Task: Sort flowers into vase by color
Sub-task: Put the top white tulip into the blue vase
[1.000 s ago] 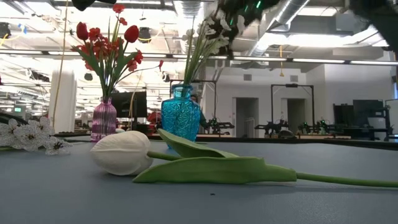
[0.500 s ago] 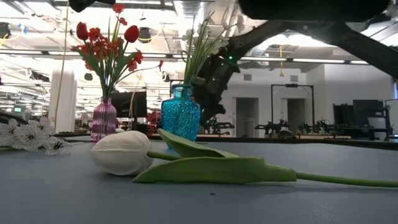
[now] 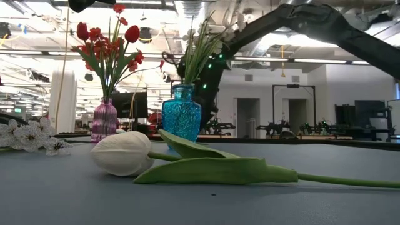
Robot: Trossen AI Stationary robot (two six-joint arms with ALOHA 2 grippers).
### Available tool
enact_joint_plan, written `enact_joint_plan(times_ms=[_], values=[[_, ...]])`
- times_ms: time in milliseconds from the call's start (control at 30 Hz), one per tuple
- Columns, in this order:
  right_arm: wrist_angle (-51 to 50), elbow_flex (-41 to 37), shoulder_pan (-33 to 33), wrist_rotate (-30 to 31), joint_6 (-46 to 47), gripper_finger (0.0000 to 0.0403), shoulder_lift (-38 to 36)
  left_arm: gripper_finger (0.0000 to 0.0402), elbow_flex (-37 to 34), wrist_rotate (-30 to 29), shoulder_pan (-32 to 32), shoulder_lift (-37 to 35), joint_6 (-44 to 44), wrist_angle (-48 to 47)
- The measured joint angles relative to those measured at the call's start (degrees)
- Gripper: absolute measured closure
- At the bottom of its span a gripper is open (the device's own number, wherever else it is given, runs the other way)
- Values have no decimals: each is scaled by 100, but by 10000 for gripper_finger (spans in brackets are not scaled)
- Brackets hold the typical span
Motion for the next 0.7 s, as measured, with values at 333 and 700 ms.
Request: enact_joint_plan(times_ms=[333, 700], values=[[225, 101, 109, 745, 112, 148, 366, 207, 0, -2, 2, 4, -348, 26], [1, 110, 124, 583, -355, 173, 408, 207, 0, 2, 2, 1, -565, 33]])
